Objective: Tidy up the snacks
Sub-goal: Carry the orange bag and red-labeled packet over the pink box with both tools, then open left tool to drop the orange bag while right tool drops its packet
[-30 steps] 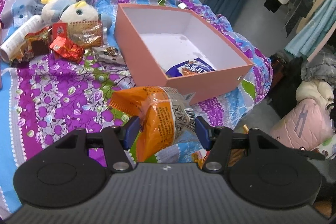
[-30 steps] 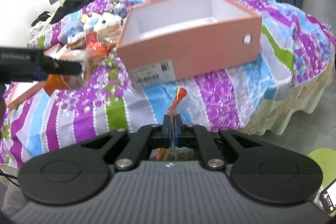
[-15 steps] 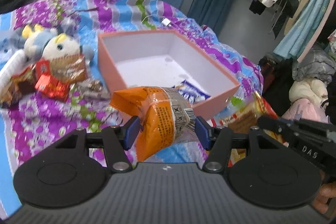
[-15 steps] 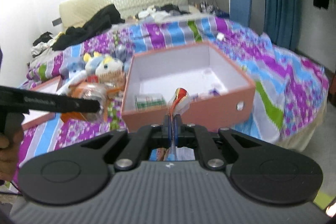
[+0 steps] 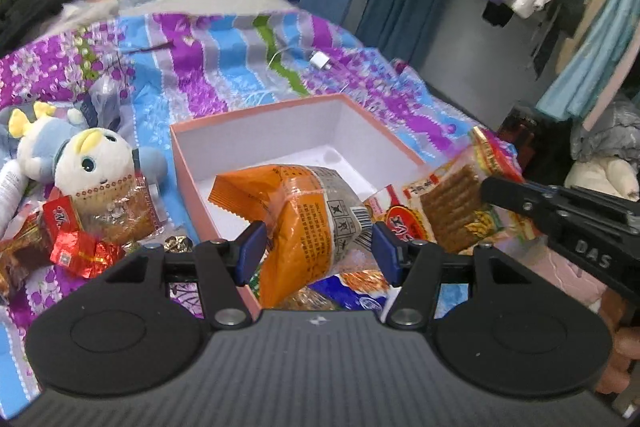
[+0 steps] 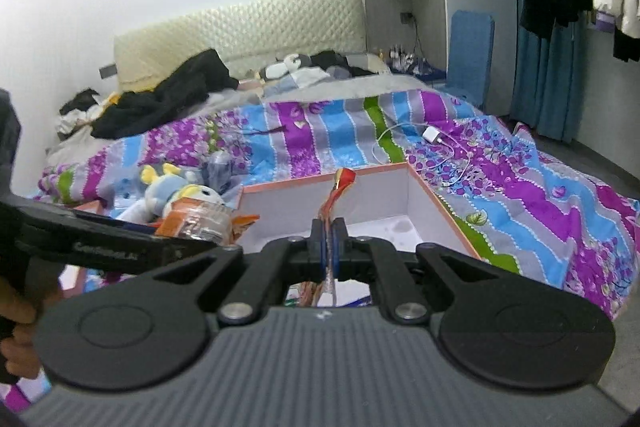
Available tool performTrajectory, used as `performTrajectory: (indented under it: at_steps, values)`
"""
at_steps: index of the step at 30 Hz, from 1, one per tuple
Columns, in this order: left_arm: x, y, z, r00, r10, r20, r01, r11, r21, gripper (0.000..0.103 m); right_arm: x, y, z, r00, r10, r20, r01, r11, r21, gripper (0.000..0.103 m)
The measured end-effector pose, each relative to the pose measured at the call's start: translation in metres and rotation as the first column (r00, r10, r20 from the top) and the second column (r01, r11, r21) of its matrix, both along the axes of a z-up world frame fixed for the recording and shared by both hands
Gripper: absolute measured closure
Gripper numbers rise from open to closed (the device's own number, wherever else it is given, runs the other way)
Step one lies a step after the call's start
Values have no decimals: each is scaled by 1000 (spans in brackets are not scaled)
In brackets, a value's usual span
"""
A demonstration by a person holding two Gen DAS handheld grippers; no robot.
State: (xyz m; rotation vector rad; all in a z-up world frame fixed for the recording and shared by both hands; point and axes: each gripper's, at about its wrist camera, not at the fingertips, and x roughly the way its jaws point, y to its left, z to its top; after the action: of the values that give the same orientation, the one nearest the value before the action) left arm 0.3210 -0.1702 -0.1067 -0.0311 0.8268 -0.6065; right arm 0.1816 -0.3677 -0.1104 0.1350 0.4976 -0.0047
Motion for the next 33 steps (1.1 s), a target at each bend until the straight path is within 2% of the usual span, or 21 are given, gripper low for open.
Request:
performTrajectory:
  at_steps: [8,11,15,16,17,18,20,23,28,33]
  values:
    - [80,-16,-36,981,35,-189,-31,999,24,40,82,-24,-57,975,-5,-223,14,999,36,96]
    - [90,-26,-45,978,35,-207,-22,997,68,40,95,-31,-73,961,-8,-276,20,999,41,96]
    - [97,-34,-52,975,31,-218,-11,996,94,39,100,-38,-79,955,-15,-296,28,999,41,91]
    - [98,-36,-53,977,25,-213,-4,995,102,37,100,-41,-79,955,-15,-295,31,998,50,90]
    - [99,-38,-54,977,14,-212,9,994,107,29,103,-44,-80,954,-19,-300,37,998,55,80]
    - [98,-37,-54,978,13,-207,9,994,105,21,102,-45,-80,953,-30,-300,48,997,52,66]
    - [96,-32,-52,982,29,-188,-12,996,89,19,101,-50,-80,955,-38,-293,57,997,56,46]
    - [94,-24,-47,982,43,-184,-30,997,75,19,98,-54,-82,955,-37,-295,62,995,78,47]
    - [82,-10,-31,989,64,-132,-56,996,63,19,83,-50,-75,966,-26,-257,43,997,62,47]
    - [54,2,-11,997,62,-44,-60,997,54,19,61,-42,-62,979,-16,-201,31,997,68,47]
